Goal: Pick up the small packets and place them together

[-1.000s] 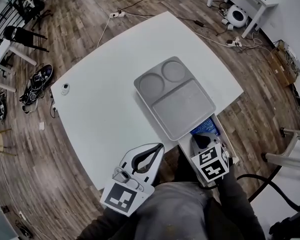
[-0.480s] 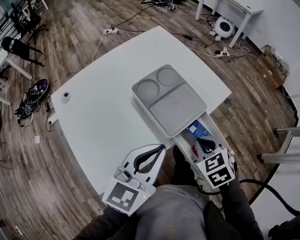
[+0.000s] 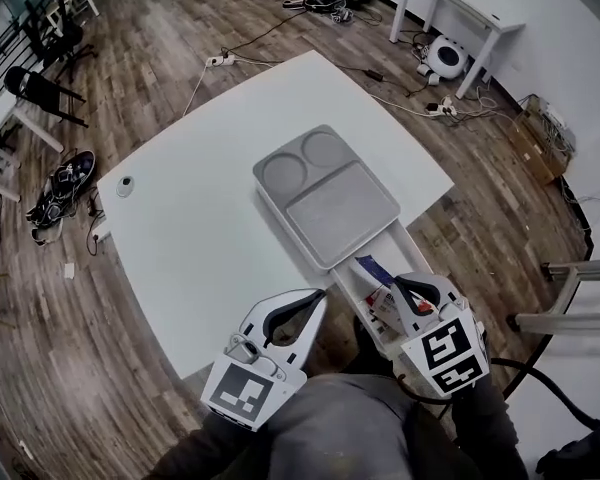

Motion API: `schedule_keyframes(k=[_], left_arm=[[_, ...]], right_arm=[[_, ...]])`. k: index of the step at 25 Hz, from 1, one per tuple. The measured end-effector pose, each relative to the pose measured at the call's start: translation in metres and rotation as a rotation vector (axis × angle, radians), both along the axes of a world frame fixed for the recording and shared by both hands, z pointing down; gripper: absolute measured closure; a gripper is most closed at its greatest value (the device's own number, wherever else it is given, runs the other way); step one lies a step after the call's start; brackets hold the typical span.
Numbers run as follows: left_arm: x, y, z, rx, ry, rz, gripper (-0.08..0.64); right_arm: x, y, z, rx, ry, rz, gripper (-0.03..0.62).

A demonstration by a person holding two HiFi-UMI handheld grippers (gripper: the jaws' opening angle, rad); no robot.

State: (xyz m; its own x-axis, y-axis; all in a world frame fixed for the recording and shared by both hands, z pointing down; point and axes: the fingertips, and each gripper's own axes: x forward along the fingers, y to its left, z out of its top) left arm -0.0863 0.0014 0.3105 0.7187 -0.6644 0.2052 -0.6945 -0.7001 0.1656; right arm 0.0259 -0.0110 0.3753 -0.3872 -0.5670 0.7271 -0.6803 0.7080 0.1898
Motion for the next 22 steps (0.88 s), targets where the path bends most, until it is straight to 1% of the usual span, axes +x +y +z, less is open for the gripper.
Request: schedule_keyframes(k=[3, 6, 8, 11, 13, 16, 18, 22], left_arm=[[0.011, -0.007, -0.002, 0.007, 0.020, -0.084, 0.558], [0.021, -0.003, 0.000, -0.006, 0.045, -0.149, 0.558], [0.018, -0.001, -0.001, -0.014, 0.045, -0.187, 0.558], [-0.003, 0.003, -0.005, -0.015, 0.033, -0.257, 0.558], [-0.019, 0.008, -0.004, -0.024, 0.025, -0.304, 0.558], [-0.039, 0.018, 0.001, -0.039, 0.016, -0.357, 0.558], [-0.050, 0.025, 0.005, -0.051, 0.016, -0.387, 0.558], [-0.075, 0.042, 0.012, -0.079, 0.027, -0.462, 0.558]], right_arm=[[0.007, -0.017, -0.014, -0.004, -0.035, -0.069, 0.588], [0.013, -0.037, -0.033, 0.010, -0.058, -0.136, 0.587], [0.012, -0.057, -0.050, 0.039, -0.074, -0.161, 0.587], [0.006, -0.095, -0.073, 0.113, -0.064, -0.170, 0.588], [0.000, -0.120, -0.080, 0.164, -0.044, -0.158, 0.588], [-0.012, -0.145, -0.074, 0.215, 0.008, -0.142, 0.588], [-0.023, -0.153, -0.063, 0.238, 0.054, -0.142, 0.588], [-0.045, -0.156, -0.033, 0.279, 0.177, -0.164, 0.588]])
